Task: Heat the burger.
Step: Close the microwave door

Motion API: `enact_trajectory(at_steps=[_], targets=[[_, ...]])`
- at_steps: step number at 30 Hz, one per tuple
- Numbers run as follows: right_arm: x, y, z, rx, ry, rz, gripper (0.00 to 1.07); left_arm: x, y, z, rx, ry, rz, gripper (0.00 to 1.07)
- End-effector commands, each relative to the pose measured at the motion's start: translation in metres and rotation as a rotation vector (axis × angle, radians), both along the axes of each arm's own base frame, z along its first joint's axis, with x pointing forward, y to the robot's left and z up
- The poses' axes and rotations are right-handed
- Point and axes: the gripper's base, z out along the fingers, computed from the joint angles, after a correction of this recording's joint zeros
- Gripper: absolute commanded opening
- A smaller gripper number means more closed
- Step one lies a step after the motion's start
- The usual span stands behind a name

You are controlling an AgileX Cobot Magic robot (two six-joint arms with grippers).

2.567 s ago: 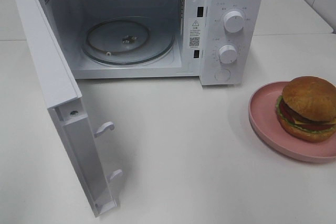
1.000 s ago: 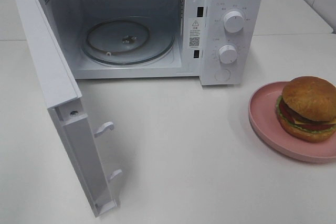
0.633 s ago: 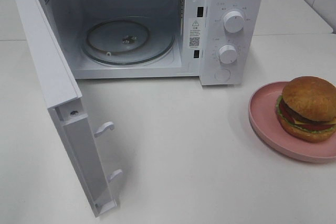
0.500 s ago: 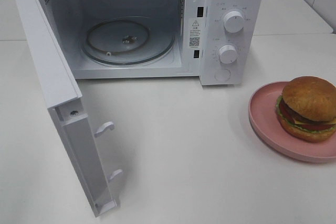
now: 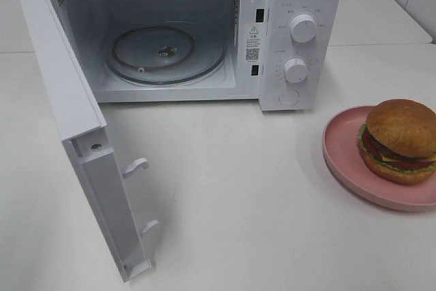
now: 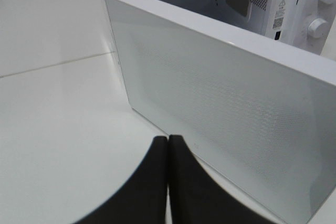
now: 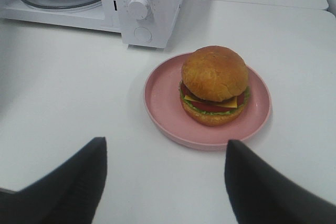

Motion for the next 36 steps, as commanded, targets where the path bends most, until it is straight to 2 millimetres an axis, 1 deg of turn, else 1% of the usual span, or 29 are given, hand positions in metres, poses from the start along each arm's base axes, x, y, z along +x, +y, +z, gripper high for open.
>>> enact_trajectory(at_steps=[1, 2, 3, 4, 5, 6, 7, 8, 9, 10, 11, 12, 13, 14, 15, 16, 17, 19, 22, 23, 24, 25, 28, 30, 33, 35, 36], targets=[[-0.004, -0.001, 0.000, 0.002, -0.026, 0.003, 0.61, 0.033, -0.006, 0.000, 0.006, 0.045, 0.014, 0.00], [-0.004, -0.001, 0.000, 0.002, -0.026, 0.003, 0.61, 0.033, -0.006, 0.000, 0.006, 0.045, 0.014, 0.00], [-0.004, -0.001, 0.000, 0.002, -0.027, 0.003, 0.61, 0.048, -0.009, -0.003, 0.011, 0.073, 0.021, 0.00], [-0.004, -0.001, 0.000, 0.002, -0.027, 0.003, 0.61, 0.057, -0.011, -0.006, 0.015, 0.092, 0.024, 0.00], [-0.004, -0.001, 0.000, 0.002, -0.027, 0.003, 0.61, 0.057, -0.011, -0.006, 0.015, 0.092, 0.024, 0.00], [-0.004, -0.001, 0.000, 0.002, -0.027, 0.003, 0.61, 0.074, -0.014, -0.012, 0.021, 0.120, 0.032, 0.00], [-0.004, -0.001, 0.000, 0.002, -0.027, 0.003, 0.61, 0.074, -0.014, -0.012, 0.021, 0.120, 0.032, 0.00], [-0.004, -0.001, 0.000, 0.002, -0.027, 0.003, 0.61, 0.089, -0.016, -0.019, 0.028, 0.150, 0.039, 0.00], [-0.004, -0.001, 0.000, 0.002, -0.027, 0.003, 0.61, 0.089, -0.016, -0.019, 0.028, 0.150, 0.039, 0.00], [-0.004, -0.001, 0.000, 0.002, -0.027, 0.003, 0.61, 0.103, -0.019, -0.026, 0.035, 0.176, 0.046, 0.00], [-0.004, -0.001, 0.000, 0.002, -0.027, 0.003, 0.61, 0.111, -0.020, -0.031, 0.039, 0.190, 0.050, 0.00], [-0.004, -0.001, 0.000, 0.002, -0.027, 0.003, 0.61, 0.111, -0.020, -0.031, 0.039, 0.190, 0.050, 0.00], [-0.004, -0.001, 0.000, 0.002, -0.027, 0.003, 0.61, 0.125, -0.023, -0.040, 0.046, 0.213, 0.057, 0.00], [-0.004, -0.001, 0.000, 0.002, -0.027, 0.003, 0.61, 0.130, -0.024, -0.044, 0.047, 0.217, 0.061, 0.00], [-0.004, -0.001, 0.000, 0.002, -0.027, 0.003, 0.61, 0.130, -0.024, -0.044, 0.047, 0.217, 0.061, 0.00], [-0.004, -0.001, 0.000, 0.002, -0.027, 0.003, 0.61, 0.143, -0.025, -0.051, 0.048, 0.207, 0.071, 0.00], [-0.004, -0.001, 0.000, 0.002, -0.027, 0.003, 0.61, 0.143, -0.025, -0.051, 0.048, 0.207, 0.071, 0.00], [-0.004, -0.001, 0.000, 0.002, -0.027, 0.003, 0.61, 0.167, -0.030, -0.066, 0.049, 0.178, 0.085, 0.00], [-0.004, -0.001, 0.000, 0.002, -0.027, 0.003, 0.61, 0.172, -0.033, -0.069, 0.050, 0.168, 0.082, 0.00], [-0.004, -0.001, 0.000, 0.002, -0.027, 0.003, 0.61, 0.179, -0.038, -0.075, 0.051, 0.151, 0.073, 0.00], [-0.004, -0.001, 0.000, 0.002, -0.027, 0.003, 0.61, 0.182, -0.040, -0.078, 0.051, 0.139, 0.069, 0.00], [-0.004, -0.001, 0.000, 0.002, -0.027, 0.003, 0.61, 0.188, -0.047, -0.086, 0.056, 0.134, 0.049, 0.00], [-0.004, -0.001, 0.000, 0.002, -0.027, 0.003, 0.61, 0.190, -0.051, -0.089, 0.058, 0.134, 0.038, 0.00], [-0.004, -0.001, 0.000, 0.002, -0.027, 0.003, 0.61, 0.198, -0.065, -0.102, 0.074, 0.159, -0.003, 0.00], [-0.004, -0.001, 0.000, 0.002, -0.027, 0.003, 0.61, 0.200, -0.068, -0.103, 0.076, 0.161, -0.012, 0.00], [-0.004, -0.001, 0.000, 0.002, -0.027, 0.003, 0.61, 0.208, -0.079, -0.106, 0.084, 0.170, -0.040, 0.00], [-0.004, -0.001, 0.000, 0.002, -0.027, 0.003, 0.61, 0.208, -0.079, -0.106, 0.084, 0.170, -0.040, 0.00]])
